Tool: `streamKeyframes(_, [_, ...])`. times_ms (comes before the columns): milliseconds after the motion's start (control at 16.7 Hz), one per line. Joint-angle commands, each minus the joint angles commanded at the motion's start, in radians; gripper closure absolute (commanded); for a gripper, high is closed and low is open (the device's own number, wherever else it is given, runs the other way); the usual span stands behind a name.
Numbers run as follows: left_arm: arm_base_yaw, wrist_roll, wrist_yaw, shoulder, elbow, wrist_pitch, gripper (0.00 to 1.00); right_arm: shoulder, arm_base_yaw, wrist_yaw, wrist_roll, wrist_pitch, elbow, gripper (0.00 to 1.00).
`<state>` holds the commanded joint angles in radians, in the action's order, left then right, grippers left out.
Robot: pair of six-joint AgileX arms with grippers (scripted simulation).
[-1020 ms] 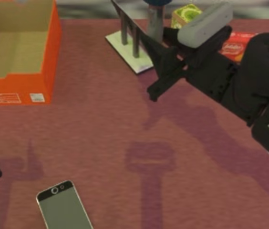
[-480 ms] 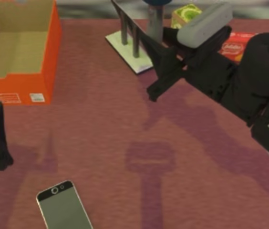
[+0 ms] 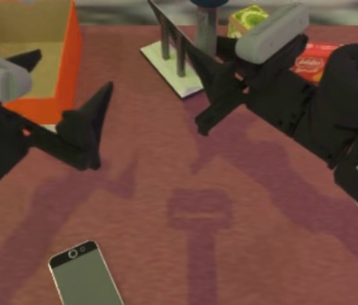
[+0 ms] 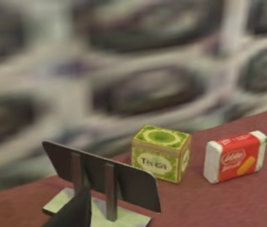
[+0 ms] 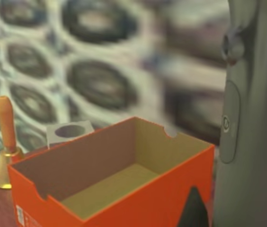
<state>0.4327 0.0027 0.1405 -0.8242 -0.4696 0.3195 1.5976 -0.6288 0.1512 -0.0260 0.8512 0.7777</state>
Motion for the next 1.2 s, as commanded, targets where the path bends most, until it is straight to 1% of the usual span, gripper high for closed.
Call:
streamKeyframes(180, [0.088,0.001,0.029,-0.164,-0.097,0.067,0.0,0.0,0.0,0.0,0.0,0.0,0.0,1.0])
streamKeyframes(360, [0.143,0.003,0.048,-0.264,-0.16,0.111,0.0,0.0,0.0,0.0,0.0,0.0,0.0,1.0])
streamKeyframes(840, [0.153,0.003,0.048,-0.293,-0.182,0.123,0.0,0.0,0.0,0.0,0.0,0.0,0.0,1.0])
streamKeyframes(960, [0.164,0.003,0.04,-0.351,-0.226,0.142,0.0,0.0,0.0,0.0,0.0,0.0,0.0,1.0])
streamKeyframes(1200, [0.193,0.004,0.015,-0.56,-0.367,0.203,0.0,0.0,0.0,0.0,0.0,0.0,0.0,1.0])
